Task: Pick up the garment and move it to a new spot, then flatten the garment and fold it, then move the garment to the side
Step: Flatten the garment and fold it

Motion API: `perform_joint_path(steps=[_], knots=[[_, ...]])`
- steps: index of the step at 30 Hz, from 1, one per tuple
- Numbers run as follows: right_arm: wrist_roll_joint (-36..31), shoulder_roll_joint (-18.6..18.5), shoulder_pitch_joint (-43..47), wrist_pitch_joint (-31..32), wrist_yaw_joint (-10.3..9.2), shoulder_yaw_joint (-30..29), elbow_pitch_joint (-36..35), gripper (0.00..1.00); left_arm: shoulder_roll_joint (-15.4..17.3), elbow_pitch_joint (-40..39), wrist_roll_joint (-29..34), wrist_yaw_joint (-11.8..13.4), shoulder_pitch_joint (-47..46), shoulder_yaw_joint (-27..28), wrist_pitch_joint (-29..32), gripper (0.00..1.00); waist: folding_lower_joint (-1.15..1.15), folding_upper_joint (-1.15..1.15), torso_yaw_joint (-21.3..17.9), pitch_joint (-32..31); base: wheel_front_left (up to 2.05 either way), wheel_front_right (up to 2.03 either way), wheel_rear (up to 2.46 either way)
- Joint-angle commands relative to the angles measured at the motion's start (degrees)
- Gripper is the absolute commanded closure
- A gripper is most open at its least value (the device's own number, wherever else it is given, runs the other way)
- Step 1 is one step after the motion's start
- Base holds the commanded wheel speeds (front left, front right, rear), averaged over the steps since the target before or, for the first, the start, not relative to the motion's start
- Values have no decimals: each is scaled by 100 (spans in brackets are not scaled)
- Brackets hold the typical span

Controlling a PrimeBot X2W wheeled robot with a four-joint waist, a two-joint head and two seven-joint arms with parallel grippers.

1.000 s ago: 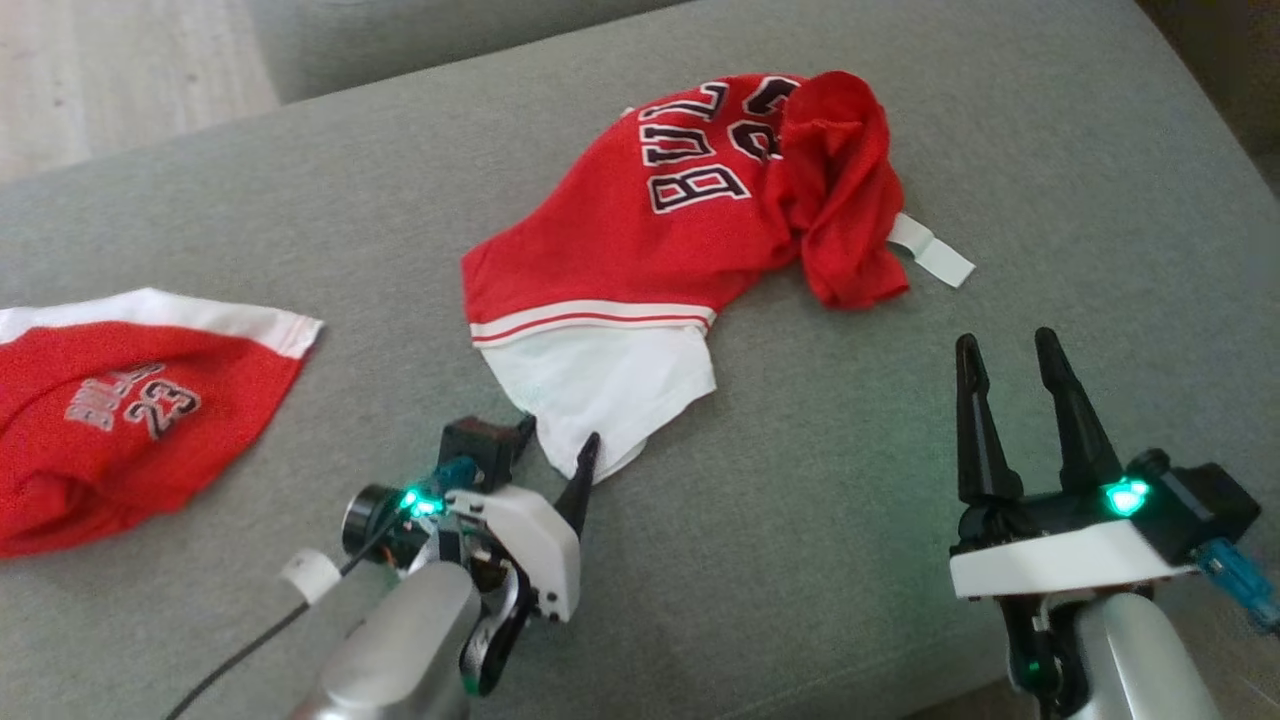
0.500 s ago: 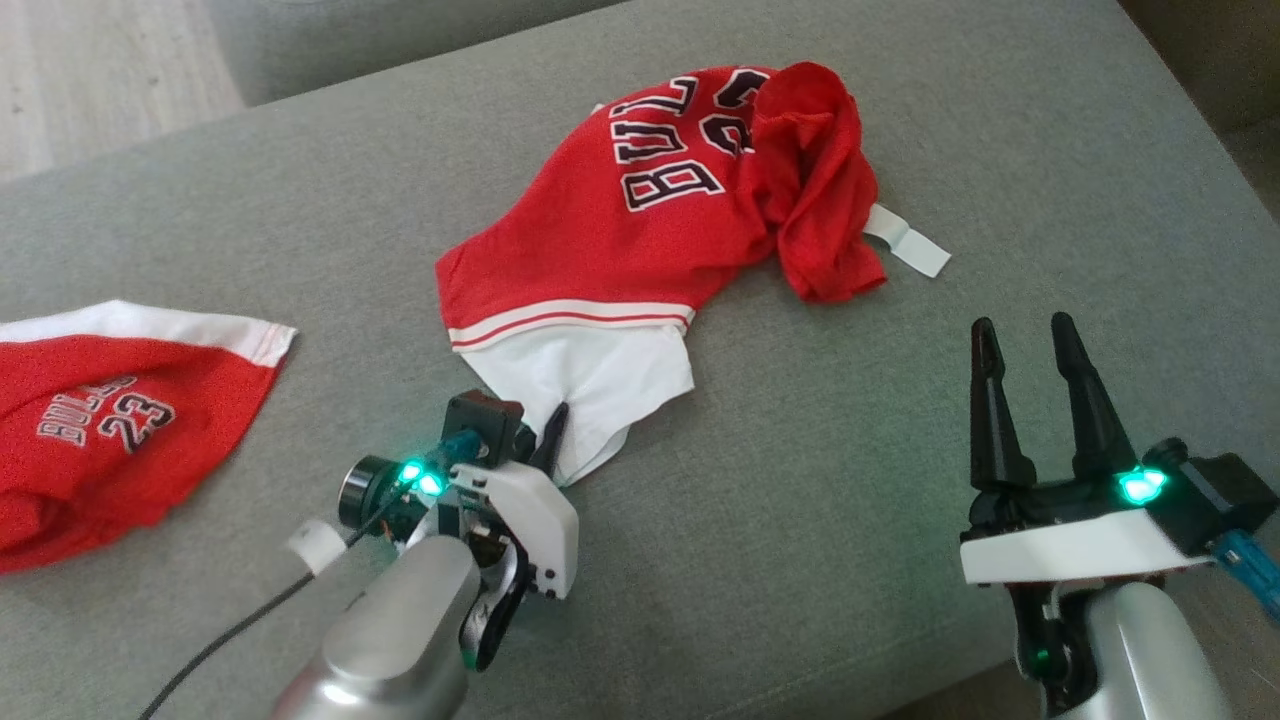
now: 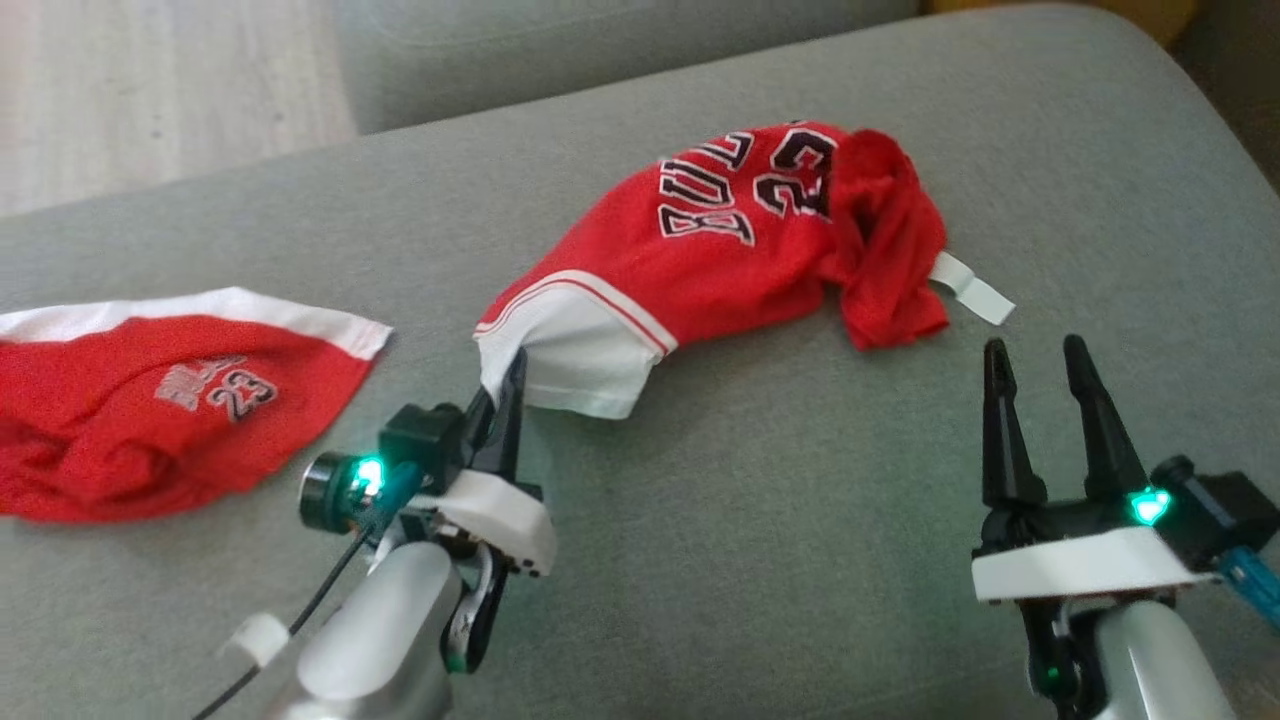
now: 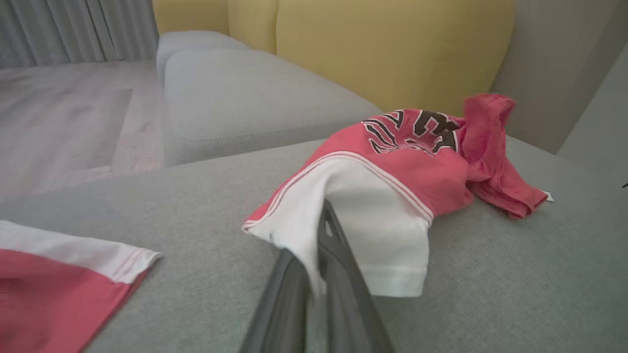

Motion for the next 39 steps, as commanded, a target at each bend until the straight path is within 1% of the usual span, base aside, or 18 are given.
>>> perform_joint_path(steps=[1,9,12,16,17,18,19,23,25,29,35,39], knots=[[-57,-40,-43,-62,-4,102,-152,0,176,-229,6,69,-53,246,-117,100,0,0,159,-130,0,0,0],[-146,-40,118,-62,-4,-8,-39,0,478,-824,10,372,495,425,-310,100,0,0,604,-376,0,0,0],[-165,-40,146,-62,-4,-59,17,0,554,-921,-20,403,727,386,-232,100,0,0,731,-445,0,0,0],[-187,-40,155,-62,-4,-59,97,0,617,-882,-59,352,977,199,126,100,0,0,822,-490,0,0,0],[-192,-40,155,-62,-4,-62,109,0,623,-861,-65,360,1015,168,199,86,0,0,835,-494,0,0,0],[-196,-40,155,-62,-4,-64,117,0,628,-853,-58,368,1038,139,240,48,0,0,848,-494,0,0,0],[-200,-40,156,-62,-4,-69,122,0,627,-862,-42,411,1046,143,214,0,0,0,860,-493,0,0,0],[-223,-40,143,-62,-4,-116,133,0,584,-969,-46,586,1046,285,-71,0,0,0,876,-479,0,0,0],[-224,-40,129,-62,-4,-177,120,0,562,-1112,-44,628,1039,375,-236,0,0,0,878,-455,0,0,0],[-254,-40,86,-62,-4,-316,96,0,542,-1347,8,577,1049,441,-395,0,0,0,903,-373,0,0,0],[-380,-40,-145,-62,-4,-588,193,0,492,-1452,82,507,1049,416,-445,0,0,0,965,-225,0,0,0],[-426,-40,-496,-45,-4,-856,747,0,452,-1472,125,462,1005,402,-460,0,0,0,1018,-95,0,0,0]])
